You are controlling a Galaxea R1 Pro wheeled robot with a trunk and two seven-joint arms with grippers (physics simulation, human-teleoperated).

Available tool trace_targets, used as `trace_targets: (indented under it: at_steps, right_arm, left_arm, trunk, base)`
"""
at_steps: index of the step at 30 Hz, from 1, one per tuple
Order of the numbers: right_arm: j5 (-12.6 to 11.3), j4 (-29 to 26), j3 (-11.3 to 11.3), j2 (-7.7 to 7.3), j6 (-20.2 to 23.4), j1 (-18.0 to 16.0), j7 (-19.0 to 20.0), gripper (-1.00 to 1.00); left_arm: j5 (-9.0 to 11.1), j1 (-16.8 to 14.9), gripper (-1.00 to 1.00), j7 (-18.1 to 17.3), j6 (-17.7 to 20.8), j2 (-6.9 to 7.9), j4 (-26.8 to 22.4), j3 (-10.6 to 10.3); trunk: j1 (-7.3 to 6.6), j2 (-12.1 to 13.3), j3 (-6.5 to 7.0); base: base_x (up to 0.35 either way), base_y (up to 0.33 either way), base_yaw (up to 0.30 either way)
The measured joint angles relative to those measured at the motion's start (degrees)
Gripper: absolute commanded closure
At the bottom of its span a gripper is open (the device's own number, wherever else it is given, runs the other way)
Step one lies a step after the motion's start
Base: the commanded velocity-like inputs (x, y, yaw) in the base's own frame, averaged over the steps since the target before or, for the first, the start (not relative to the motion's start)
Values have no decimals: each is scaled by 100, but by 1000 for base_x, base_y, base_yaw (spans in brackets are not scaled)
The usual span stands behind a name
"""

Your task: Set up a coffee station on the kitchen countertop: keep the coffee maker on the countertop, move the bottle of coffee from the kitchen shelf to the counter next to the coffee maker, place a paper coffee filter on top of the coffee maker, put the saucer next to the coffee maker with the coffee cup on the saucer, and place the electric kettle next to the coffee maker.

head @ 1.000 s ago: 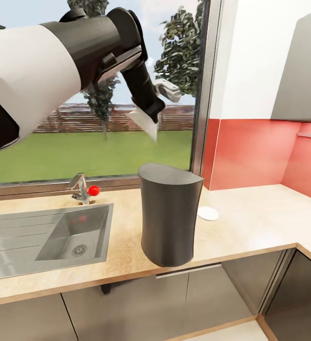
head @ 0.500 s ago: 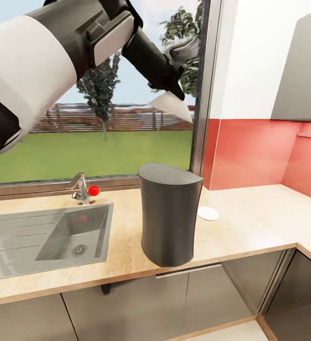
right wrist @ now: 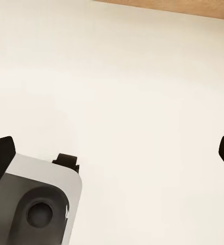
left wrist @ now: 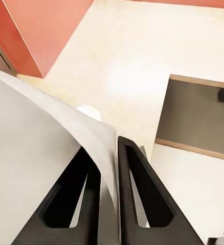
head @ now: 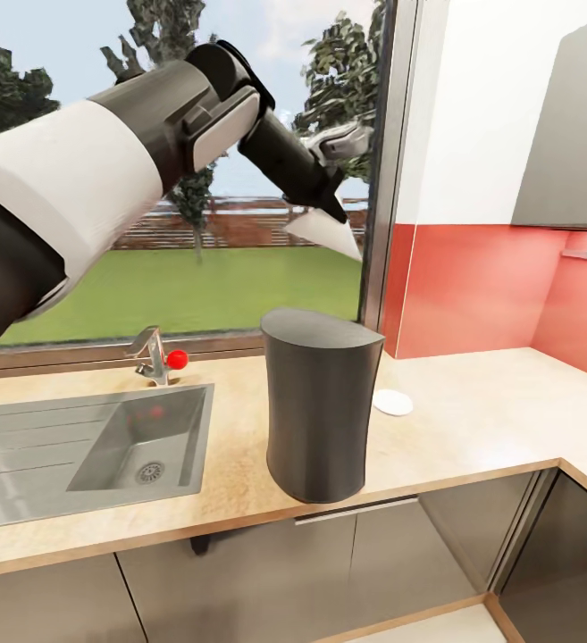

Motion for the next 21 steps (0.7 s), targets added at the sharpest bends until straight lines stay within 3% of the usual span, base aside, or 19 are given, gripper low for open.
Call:
trace_targets:
  at_steps: [16, 21]
  right_arm:
    - [0, 0, -1, 0, 0, 0, 1, -100]
    - [0, 0, 0, 0, 0, 0, -1, -100]
  left_arm:
    - [-17, 86, 100, 15, 13, 0, -322, -38]
    - [-23, 368, 100, 347, 14, 0, -343, -48]
  trunk:
    - [0, 0, 0]
    - [0, 0, 0]
  base:
    - [0, 0, 0]
    - [0, 0, 0]
